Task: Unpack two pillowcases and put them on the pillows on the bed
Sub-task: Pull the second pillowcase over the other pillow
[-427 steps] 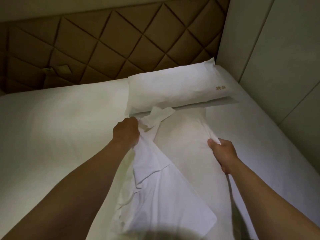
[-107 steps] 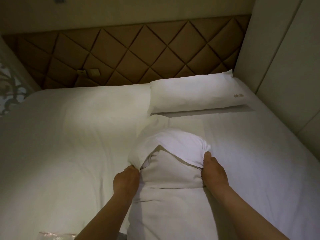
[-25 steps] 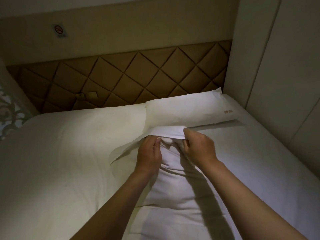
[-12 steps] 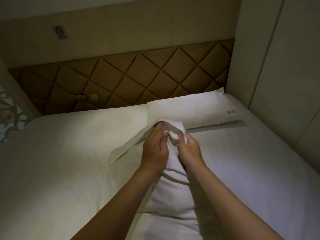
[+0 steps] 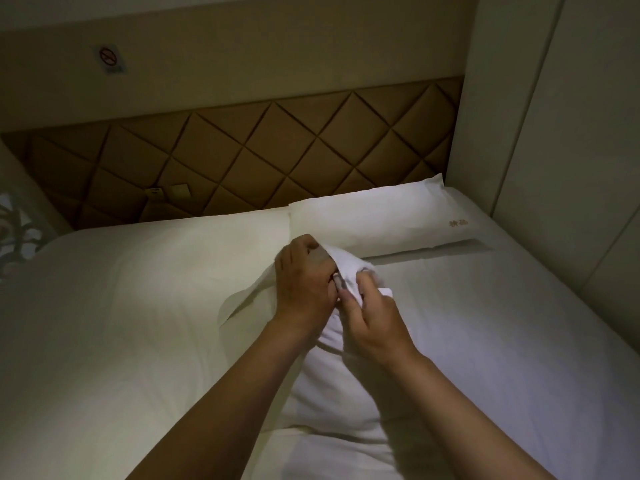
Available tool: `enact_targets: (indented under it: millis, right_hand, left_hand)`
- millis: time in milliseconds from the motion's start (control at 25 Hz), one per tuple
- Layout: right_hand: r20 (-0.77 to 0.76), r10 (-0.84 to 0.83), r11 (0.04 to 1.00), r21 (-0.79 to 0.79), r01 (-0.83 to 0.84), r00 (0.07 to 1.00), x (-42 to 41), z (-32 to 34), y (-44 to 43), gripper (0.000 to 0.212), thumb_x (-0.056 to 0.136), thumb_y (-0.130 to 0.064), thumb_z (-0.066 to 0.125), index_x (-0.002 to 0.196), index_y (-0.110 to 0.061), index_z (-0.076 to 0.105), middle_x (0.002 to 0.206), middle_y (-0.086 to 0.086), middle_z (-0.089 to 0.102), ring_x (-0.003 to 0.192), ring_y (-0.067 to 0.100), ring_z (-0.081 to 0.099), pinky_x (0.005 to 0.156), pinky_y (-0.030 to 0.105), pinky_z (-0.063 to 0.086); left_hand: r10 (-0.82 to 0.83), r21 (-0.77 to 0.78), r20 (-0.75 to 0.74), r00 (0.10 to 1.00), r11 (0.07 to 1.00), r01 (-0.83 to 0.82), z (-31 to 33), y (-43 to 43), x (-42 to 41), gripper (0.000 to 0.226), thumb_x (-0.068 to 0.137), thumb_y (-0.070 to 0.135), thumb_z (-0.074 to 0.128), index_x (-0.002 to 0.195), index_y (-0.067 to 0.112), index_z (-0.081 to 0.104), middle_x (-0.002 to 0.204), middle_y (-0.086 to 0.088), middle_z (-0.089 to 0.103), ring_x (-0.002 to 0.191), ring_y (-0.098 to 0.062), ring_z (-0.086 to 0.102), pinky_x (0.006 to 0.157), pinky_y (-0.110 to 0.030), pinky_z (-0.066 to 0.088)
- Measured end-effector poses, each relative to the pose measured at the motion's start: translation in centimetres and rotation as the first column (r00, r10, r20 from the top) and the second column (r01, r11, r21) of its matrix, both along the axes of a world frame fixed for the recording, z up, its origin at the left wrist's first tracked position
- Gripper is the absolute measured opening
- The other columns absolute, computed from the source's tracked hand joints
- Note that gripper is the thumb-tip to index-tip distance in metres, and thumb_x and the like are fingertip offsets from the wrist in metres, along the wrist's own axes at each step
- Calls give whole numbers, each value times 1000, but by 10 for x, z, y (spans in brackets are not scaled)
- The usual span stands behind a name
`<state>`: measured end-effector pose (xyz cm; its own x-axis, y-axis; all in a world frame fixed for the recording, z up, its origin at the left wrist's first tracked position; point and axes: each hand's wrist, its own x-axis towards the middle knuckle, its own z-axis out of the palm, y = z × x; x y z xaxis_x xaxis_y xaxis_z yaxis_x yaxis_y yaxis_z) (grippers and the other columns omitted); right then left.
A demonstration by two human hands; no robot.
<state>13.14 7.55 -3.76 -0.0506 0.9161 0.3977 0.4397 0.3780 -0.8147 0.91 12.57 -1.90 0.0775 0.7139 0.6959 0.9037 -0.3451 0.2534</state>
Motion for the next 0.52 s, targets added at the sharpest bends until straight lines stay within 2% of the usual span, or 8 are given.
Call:
enact_targets:
  millis: [40, 80, 160, 200, 280, 360, 440, 520]
  right_hand:
    - [58, 43, 999, -5, -42, 997, -1, 1, -5, 9, 102, -35, 45, 96, -29, 44, 67, -9, 53, 61, 8, 56, 55, 19, 40]
    - [113, 94, 995, -25, -92, 989, -3, 0, -12, 9, 102, -33, 46, 94, -30, 43, 67, -12, 51, 62, 6, 54, 56, 16, 38]
    - [235, 178, 984, -38, -174, 956, -4, -6, -28, 14, 101, -34, 47, 88, -29, 42, 64, -14, 45, 58, 4, 48, 56, 12, 31]
    - [302, 207, 978, -45, -203, 931, -2, -9, -35, 18, 100, -37, 48, 85, -28, 42, 63, -14, 43, 57, 4, 45, 55, 12, 28]
    - [428, 255, 967, -137, -216, 867, 9, -18, -46, 24, 97, -44, 48, 82, -28, 40, 64, -13, 41, 59, 7, 44, 58, 17, 31]
    - [567, 256, 963, -223, -153, 783, 19, -33, -49, 27, 96, -48, 45, 81, -26, 39, 66, -10, 40, 65, 13, 46, 63, 26, 36]
    - [640, 215, 963, -263, -53, 738, 22, -47, -44, 27, 96, -49, 41, 84, -26, 41, 75, -2, 52, 72, 18, 49, 70, 30, 43]
    - [669, 114, 965, -250, 78, 735, 24, -60, -34, 29, 96, -53, 35, 86, -28, 46, 89, 4, 64, 79, 24, 58, 73, 34, 43]
  left_hand:
    - [39, -2, 53, 998, 999, -39, 3, 3, 0, 22, 80, 20, 77, 93, 6, 66, 105, -16, 62, 93, -30, 56, 73, -32, 51]
    - [74, -48, 168, 983, 997, -66, 7, 6, 0, 20, 84, 15, 71, 99, 5, 63, 105, -16, 62, 95, -31, 54, 74, -32, 47]
    - [141, -190, 374, 916, 979, -74, 9, 15, -6, 25, 91, 9, 59, 116, 8, 58, 117, -14, 60, 105, -30, 52, 84, -33, 46]
    - [156, -245, 388, 908, 968, -61, 5, 19, -10, 25, 94, 11, 55, 119, 10, 58, 119, -12, 61, 106, -28, 55, 86, -32, 46]
    - [119, -304, 270, 955, 952, -32, -10, 20, -16, 21, 96, 19, 56, 114, 9, 61, 109, -12, 68, 95, -29, 63, 79, -31, 48]
    - [39, -307, 157, 987, 952, 11, -24, 12, -13, 14, 90, 15, 65, 100, 5, 64, 89, -14, 70, 76, -34, 66, 66, -31, 47]
    - [-46, -287, -19, 999, 957, 38, -37, 10, -14, 18, 70, 7, 79, 79, 4, 64, 67, -13, 66, 54, -35, 62, 52, -27, 38]
    - [-78, -262, -231, 970, 965, 15, -42, 13, -24, 29, 52, 5, 88, 62, 7, 61, 56, -8, 59, 40, -29, 55, 43, -23, 29]
